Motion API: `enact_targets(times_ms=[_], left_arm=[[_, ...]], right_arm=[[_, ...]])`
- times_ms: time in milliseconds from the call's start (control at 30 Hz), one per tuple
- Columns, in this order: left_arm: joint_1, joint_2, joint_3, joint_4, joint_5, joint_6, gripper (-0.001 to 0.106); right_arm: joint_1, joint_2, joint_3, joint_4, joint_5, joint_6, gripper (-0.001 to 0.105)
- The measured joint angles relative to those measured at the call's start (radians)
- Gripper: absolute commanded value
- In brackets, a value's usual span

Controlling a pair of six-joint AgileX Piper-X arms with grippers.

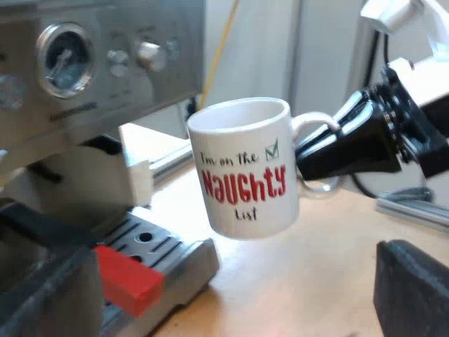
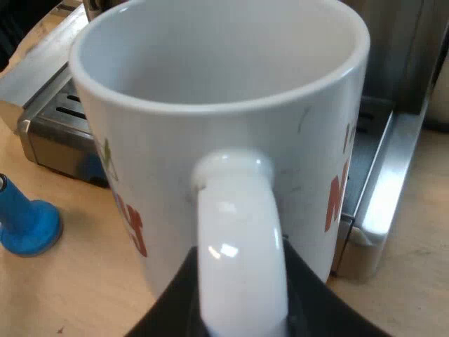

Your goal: Remove mug from coffee machine

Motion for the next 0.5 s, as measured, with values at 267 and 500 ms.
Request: enact_targets(times_ms=[267, 500], left_arm=[[-0.163, 0.038, -0.002, 0.005, 0.002, -0.001, 0.08], [-0.227, 0.153, -0.002, -0.037, 0.007, -0.001, 0.08]], right_arm=[[0.001, -0.157, 0.0, 0.154, 0.083, 0.085, 0.0], [0.001, -0.177, 0.0, 0.252, 0.181, 0.137, 0.0]])
